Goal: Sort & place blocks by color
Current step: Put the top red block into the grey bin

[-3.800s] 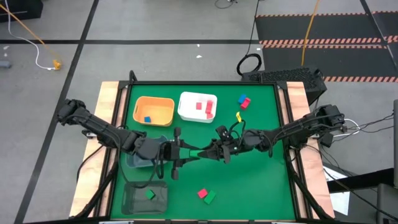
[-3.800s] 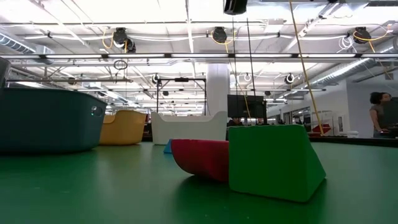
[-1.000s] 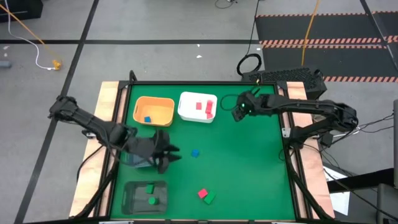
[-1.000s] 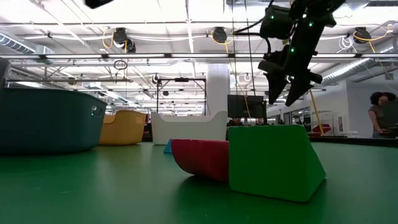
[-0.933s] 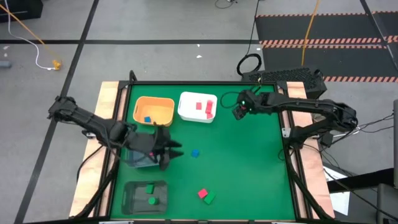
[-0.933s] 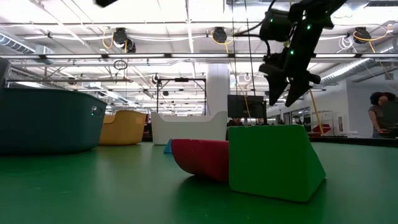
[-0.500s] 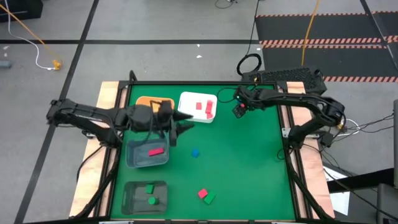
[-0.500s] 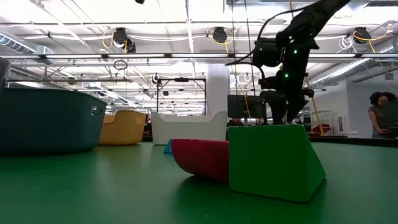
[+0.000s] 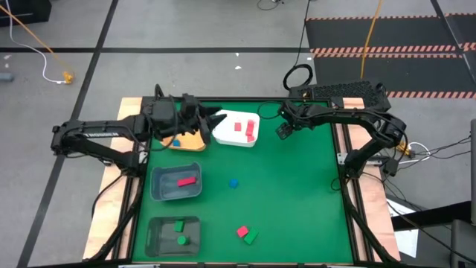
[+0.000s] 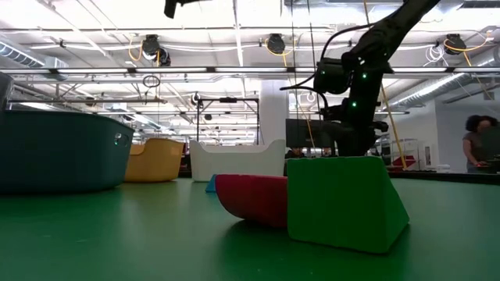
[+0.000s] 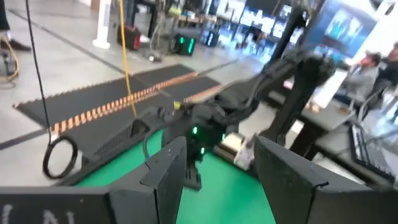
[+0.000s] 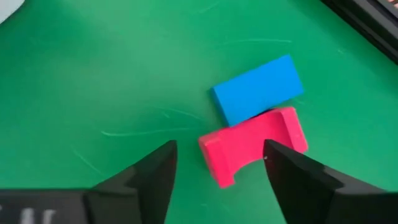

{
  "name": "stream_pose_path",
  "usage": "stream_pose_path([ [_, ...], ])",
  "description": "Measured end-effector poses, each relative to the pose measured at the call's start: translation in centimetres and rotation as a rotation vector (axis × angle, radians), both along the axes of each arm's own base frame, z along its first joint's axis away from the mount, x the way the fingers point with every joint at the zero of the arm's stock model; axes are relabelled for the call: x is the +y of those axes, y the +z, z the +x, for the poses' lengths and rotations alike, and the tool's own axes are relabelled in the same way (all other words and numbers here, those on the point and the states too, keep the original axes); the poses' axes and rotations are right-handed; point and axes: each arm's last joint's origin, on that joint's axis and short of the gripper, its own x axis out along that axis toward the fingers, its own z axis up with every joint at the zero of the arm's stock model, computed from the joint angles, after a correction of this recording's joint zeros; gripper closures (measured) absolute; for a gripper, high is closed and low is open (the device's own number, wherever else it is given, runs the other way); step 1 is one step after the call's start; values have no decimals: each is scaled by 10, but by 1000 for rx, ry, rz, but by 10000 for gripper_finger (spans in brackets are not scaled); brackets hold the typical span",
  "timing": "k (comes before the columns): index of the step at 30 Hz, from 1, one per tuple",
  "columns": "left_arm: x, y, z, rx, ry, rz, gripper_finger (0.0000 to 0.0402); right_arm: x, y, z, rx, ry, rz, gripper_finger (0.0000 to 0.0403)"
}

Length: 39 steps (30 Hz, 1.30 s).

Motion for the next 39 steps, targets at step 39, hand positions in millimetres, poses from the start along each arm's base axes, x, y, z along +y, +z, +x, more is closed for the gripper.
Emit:
stream_pose_path([
  [39,8,26,-49,0,33,184,211,18,-21,-22,-162,13,25,215],
])
